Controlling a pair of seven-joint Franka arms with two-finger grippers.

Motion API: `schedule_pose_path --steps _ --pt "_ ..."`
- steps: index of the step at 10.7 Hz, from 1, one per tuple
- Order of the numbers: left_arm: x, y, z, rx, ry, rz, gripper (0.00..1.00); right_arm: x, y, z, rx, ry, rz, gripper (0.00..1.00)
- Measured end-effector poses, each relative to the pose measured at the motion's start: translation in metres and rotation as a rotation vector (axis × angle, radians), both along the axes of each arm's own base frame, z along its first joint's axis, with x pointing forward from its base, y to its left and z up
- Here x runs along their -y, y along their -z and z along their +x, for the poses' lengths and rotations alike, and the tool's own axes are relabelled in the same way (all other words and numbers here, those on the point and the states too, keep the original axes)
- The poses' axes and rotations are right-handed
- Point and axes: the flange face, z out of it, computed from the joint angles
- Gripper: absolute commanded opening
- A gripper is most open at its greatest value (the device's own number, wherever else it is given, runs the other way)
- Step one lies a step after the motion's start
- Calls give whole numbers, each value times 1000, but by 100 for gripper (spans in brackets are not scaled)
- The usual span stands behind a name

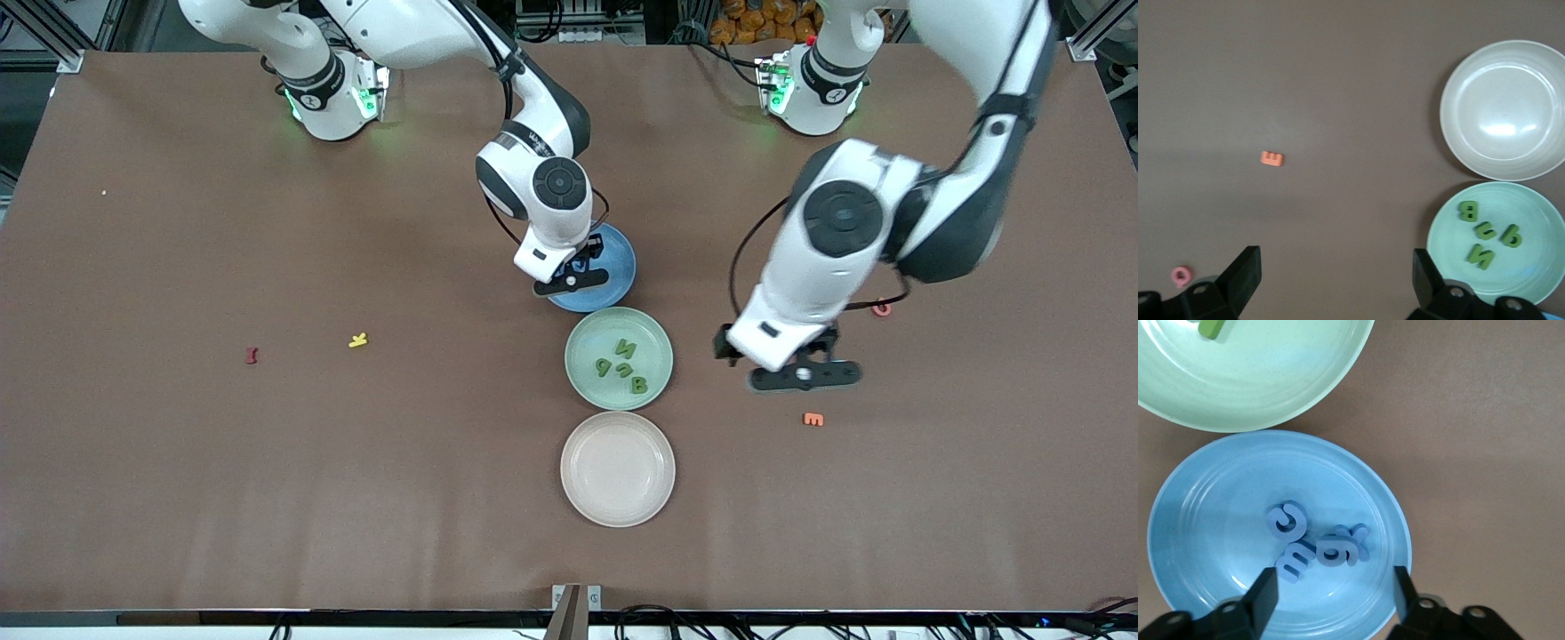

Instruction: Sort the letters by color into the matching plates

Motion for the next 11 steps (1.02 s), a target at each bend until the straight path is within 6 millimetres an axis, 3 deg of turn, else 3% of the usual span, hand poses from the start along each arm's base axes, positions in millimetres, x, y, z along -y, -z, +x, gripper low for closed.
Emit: schedule_pose_path --steps 2,4,6,8,11 --pt "-40 -44 -1 12 -25 13 100 6 -1 8 5 -3 1 100" --pt "-62 -89 -10 41 -64 1 100 37 -9 42 14 2 4 100" --pt "-79 -123 -21 53 -7 -14 100 101 -25 99 20 13 -7 100" --pt "-110 -150 -30 33 30 -41 100 181 -47 153 9 48 -13 100" --pt "-160 -174 -48 -46 105 -58 100 295 -79 213 40 108 -28 100"
